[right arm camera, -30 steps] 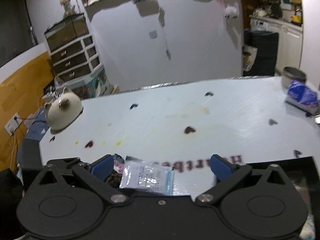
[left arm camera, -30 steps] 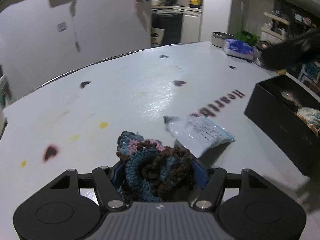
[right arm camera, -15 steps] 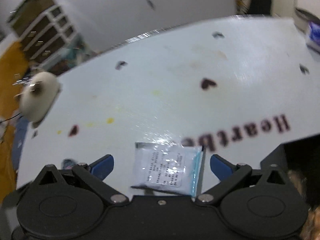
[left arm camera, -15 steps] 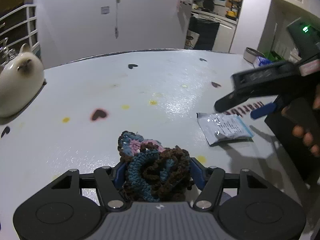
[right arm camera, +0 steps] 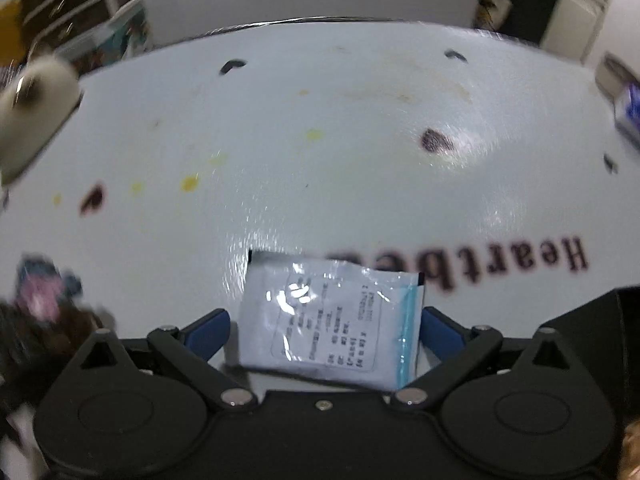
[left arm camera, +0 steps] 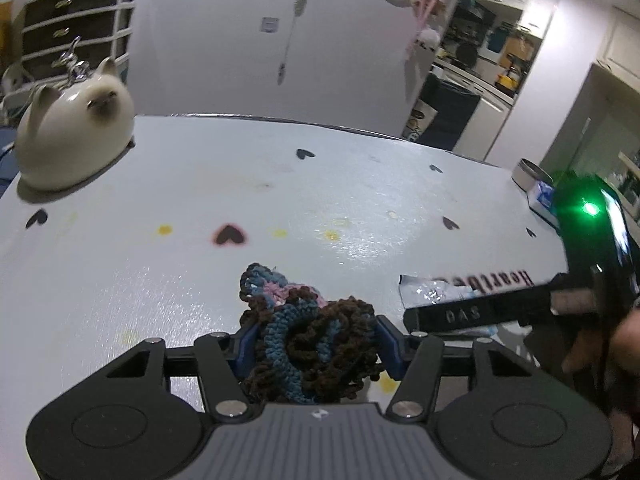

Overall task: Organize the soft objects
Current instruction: 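Carry the scrunchie and sachet over the box and lower them inside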

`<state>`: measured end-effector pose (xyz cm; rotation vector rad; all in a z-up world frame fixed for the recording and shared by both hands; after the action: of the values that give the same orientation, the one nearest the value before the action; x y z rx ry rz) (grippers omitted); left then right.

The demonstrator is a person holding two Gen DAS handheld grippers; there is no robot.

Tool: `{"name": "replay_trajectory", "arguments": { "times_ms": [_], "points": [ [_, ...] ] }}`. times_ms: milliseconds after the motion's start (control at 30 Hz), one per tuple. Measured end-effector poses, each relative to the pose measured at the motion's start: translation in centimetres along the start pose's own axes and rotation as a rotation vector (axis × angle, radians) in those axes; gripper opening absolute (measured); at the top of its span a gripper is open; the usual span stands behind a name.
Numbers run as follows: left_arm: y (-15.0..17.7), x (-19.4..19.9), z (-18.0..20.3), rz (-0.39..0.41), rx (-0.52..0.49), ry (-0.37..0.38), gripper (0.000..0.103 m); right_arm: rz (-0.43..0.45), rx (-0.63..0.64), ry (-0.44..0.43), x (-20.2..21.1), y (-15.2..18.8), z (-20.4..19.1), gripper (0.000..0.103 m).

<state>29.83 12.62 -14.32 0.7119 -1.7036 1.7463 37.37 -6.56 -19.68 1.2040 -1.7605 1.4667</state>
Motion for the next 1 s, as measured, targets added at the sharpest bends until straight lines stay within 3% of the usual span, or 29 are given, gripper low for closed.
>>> {"name": "replay_trajectory", "arguments": {
  "times_ms": [167, 300, 567, 1000],
  "points": [
    [0.2, 0.3, -0.1, -0.015, 0.026, -0.009, 0.058, 0.017, 0.065, -0.048, 1.2, 0.7, -0.1, 0.084],
    [0.2, 1.0, -0.1, -0.011, 0.044, -0.020, 0.058, 0.017, 0.086, -0.099, 2.0, 1.1, 0.1, 0.078],
    [-0.3, 3.5, 0.8, 0.036, 0.057, -0.030, 0.058, 0.099, 0.181, -0.168, 6.9, 1.7, -0.5, 0.078],
    [-1.1, 9.5, 4.3, 0.144, 0.085, -0.036, 0.058, 0.296, 0.221, -0.238, 16.9, 2.9, 1.2, 0.078]
  ]
}}
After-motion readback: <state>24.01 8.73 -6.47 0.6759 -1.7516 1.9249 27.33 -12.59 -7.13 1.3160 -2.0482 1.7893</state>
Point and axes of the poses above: each gripper's, at about its wrist camera, not at the fingertips, and x roughly against the way its jaws point, z to its right, y to its underside, the point moved 2 cm from there along -x, roughly the way its jaws point, and after that the axes turned 15 degrees about -y, right-handed, at the moved point
